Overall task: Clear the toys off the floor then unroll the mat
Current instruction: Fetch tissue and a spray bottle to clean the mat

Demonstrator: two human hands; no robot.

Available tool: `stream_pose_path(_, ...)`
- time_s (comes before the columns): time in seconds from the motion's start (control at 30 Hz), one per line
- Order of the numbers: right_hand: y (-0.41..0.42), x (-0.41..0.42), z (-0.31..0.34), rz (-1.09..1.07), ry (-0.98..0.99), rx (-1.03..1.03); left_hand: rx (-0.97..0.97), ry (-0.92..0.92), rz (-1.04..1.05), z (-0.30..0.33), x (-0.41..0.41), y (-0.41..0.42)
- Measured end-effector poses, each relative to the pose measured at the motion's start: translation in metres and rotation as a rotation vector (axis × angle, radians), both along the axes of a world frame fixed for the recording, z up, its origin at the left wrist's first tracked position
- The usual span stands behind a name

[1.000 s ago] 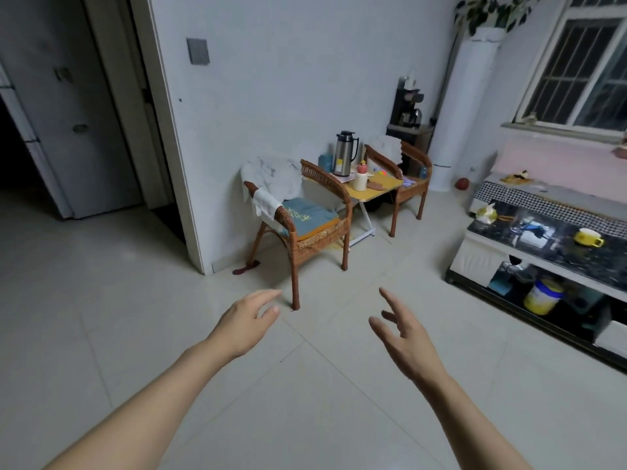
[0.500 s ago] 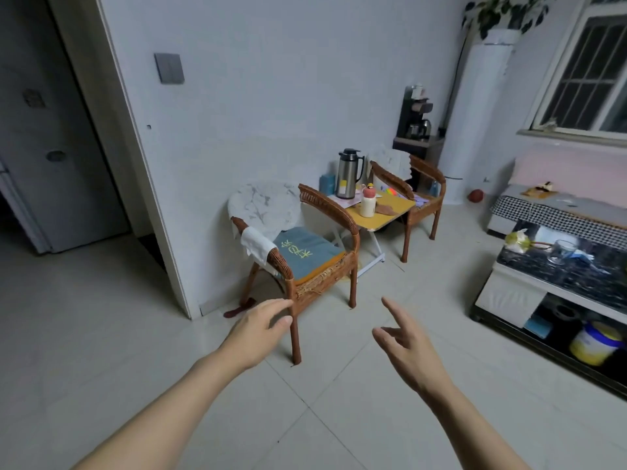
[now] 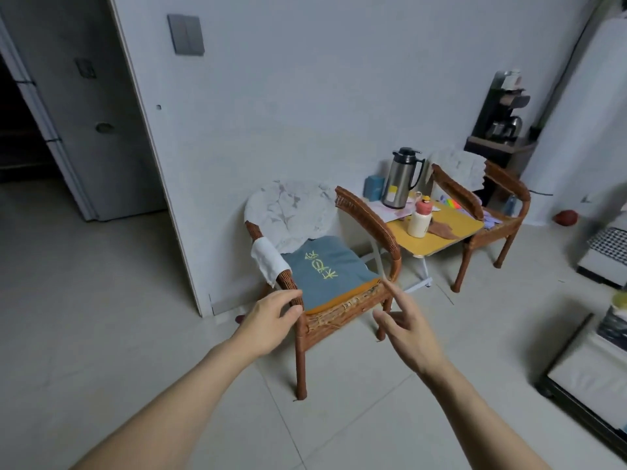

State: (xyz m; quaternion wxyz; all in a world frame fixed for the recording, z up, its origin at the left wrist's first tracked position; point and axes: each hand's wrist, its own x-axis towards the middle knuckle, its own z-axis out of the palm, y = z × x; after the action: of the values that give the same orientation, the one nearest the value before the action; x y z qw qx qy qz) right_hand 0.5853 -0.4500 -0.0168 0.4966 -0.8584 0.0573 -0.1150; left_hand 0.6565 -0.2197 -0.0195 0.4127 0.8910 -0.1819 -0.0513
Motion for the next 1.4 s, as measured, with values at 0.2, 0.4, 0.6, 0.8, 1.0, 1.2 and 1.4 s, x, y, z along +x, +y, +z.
stream_pose_path(0.2, -0.009, 0.103, -0.020, 0.110, 0.023, -0.015, 0.013, 0.086, 0.136, -0.023, 0.083, 0.001)
stream_pose_path(0.4, -0.008, 0.221, -0.036, 0.147, 0.094, -0.057, -0.041, 0.195, 0.260, -0.054, 0.212, 0.012)
stream_pose_path(0.6, 0.007, 0.325, -0.037, 0.215, 0.162, -0.082, -0.066, 0.307, 0.329, -0.091, 0.321, 0.029)
stream_pose_path(0.8, 0.025, 0.377, -0.052, 0.244, 0.274, -0.097, -0.071, 0.482, 0.420, -0.138, 0.374, 0.031)
stream_pose_path(1.0, 0.027, 0.406, -0.066, 0.257, 0.370, -0.081, -0.227, 0.718, 0.490, -0.175, 0.398, 0.013)
stream_pose_path(1.2, 0.021, 0.423, -0.077, 0.263, 0.415, -0.108, -0.566, 0.965, 0.709, -0.204, 0.409, -0.007)
stream_pose_path(1.4, 0.019, 0.432, -0.089, 0.283, 0.455, -0.133, -0.725, 1.074, 0.812, -0.226, 0.418, -0.008)
